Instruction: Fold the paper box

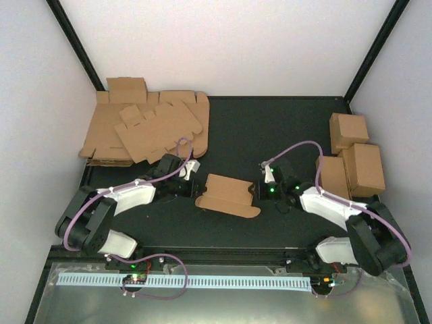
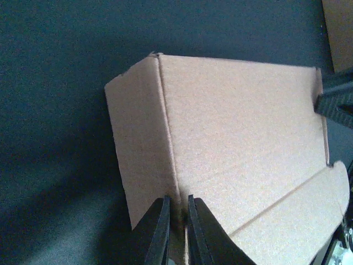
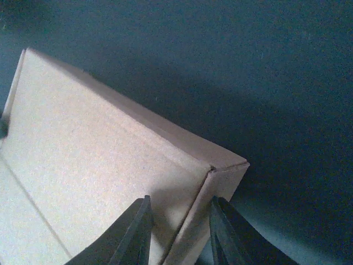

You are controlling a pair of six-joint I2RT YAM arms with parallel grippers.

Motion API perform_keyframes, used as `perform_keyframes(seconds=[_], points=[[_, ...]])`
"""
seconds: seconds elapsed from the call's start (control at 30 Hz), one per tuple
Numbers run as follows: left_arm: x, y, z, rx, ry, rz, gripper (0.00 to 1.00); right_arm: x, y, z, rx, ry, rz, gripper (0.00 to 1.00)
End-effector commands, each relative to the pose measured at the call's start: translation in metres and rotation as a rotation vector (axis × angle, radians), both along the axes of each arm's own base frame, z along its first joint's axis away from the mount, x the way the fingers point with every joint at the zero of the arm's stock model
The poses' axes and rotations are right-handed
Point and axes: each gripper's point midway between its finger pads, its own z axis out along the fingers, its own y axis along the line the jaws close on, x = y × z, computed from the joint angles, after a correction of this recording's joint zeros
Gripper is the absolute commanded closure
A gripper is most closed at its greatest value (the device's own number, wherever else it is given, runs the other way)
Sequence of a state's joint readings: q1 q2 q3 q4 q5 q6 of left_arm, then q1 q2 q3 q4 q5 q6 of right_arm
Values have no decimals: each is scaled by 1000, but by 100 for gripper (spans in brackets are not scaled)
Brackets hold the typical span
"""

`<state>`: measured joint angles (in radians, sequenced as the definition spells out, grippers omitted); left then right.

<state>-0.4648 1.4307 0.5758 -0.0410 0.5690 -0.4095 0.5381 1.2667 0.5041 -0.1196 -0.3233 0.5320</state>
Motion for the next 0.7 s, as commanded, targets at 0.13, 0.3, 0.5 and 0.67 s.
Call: perform_keyframes(seconds=[0.13,0.3,0.5,0.67], points=[[16,-12,20,-73,-88,48,80,54,26,21,-44,-179,58,62],[24,-3,36,-9,-170,44,51,66,17,36,-114,-275,50,49],[15,16,50,43,-241,79,34,57,6,47,-128,-312,39,27],[-7,19,39,9,-209,59,35,59,5,49,-153,-318,55,28]])
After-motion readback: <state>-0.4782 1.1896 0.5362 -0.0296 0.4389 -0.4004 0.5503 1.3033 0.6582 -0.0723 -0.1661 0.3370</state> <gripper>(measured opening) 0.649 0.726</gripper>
